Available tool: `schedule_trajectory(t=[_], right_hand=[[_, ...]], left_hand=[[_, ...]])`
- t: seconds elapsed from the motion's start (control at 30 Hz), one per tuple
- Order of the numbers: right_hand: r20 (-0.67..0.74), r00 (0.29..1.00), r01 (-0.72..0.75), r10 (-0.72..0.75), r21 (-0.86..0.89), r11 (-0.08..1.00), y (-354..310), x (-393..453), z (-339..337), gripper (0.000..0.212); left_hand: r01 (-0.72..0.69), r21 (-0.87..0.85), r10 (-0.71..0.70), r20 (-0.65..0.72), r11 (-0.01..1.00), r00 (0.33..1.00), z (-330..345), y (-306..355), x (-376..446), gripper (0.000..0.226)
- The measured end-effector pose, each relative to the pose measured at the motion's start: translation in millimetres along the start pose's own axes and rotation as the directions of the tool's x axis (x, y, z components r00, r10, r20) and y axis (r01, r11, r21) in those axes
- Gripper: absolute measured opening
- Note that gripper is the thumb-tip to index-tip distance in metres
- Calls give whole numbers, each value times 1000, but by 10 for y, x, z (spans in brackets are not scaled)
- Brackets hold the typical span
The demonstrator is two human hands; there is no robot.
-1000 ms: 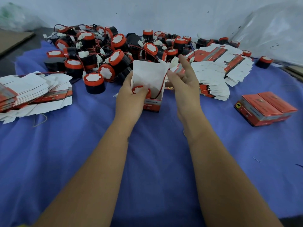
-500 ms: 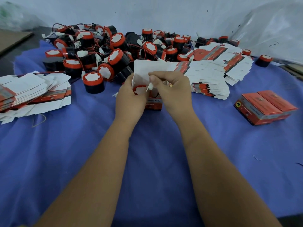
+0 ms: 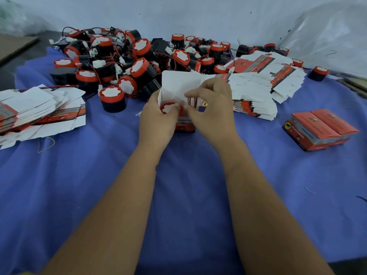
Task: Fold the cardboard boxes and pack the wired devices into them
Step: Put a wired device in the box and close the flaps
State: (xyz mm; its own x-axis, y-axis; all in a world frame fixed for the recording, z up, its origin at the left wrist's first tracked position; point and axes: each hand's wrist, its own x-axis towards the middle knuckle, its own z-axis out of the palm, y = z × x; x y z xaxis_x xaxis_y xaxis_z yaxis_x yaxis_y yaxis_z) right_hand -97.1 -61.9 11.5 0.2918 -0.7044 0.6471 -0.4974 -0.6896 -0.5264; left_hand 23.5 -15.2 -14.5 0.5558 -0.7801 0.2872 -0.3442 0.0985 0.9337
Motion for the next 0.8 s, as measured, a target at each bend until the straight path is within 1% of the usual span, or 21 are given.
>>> schedule_trajectory(t=[0.1, 0.2, 0.33, 0.37, 0.43, 0.47, 0.5, 0.53, 0.57, 0.6, 0.7, 0.73, 0.8], right_hand=[[8, 1000, -23, 23, 58, 998, 9, -2, -7, 8], [87, 996, -43, 34, 107, 993, 3, -5, -5, 15], [128, 992, -20, 3, 132, 991, -17, -36, -9, 28], [152, 988, -48, 24, 149, 988, -6, -45, -10, 31], [211, 971, -157, 115, 197, 968, 7, -59, 2, 28], [232, 959, -217, 165, 221, 951, 8, -61, 18, 25], [243, 948, -264, 205, 239, 934, 4, -58, 30, 25], [248, 941, -292, 230, 249, 923, -3, -51, 37, 27], [251, 937, -306, 243, 252, 918, -7, -44, 34, 28], [257, 934, -312, 248, 254, 915, -3, -44, 28, 28], [242, 939, -306, 244, 269, 913, 28, -58, 40, 27], [202, 948, -296, 245, 284, 912, 29, -68, 51, 31], [86, 964, -266, 252, 324, 908, 27, -80, 57, 49]], left_hand=[[21, -15, -21, -5, 1000, 1000, 9, -7, -8, 44], [32, -9, -32, 0, 999, 999, 19, -11, -4, 44], [31, -13, -30, 6, 999, 1000, 4, -5, -9, 40], [25, -4, -25, 2, 1000, 1000, 4, -1, -6, 39], [38, 4, -38, 7, 999, 999, 12, 25, -4, 30], [79, -55, -79, 3, 995, 997, 13, 43, -6, 24], [141, -172, -143, 3, 975, 990, 7, 72, -2, 26], [204, -297, -212, 7, 933, 977, -2, 100, -2, 35], [245, -375, -265, -2, 894, 964, -17, 103, 4, 41], [255, -390, -279, -6, 885, 960, -32, 113, 3, 41], [205, -309, -208, 23, 929, 978, -46, 103, 19, 29], [189, -289, -186, 37, 939, 982, -56, 108, 11, 29], [132, -198, -124, 50, 971, 991, -52, 76, -5, 33]])
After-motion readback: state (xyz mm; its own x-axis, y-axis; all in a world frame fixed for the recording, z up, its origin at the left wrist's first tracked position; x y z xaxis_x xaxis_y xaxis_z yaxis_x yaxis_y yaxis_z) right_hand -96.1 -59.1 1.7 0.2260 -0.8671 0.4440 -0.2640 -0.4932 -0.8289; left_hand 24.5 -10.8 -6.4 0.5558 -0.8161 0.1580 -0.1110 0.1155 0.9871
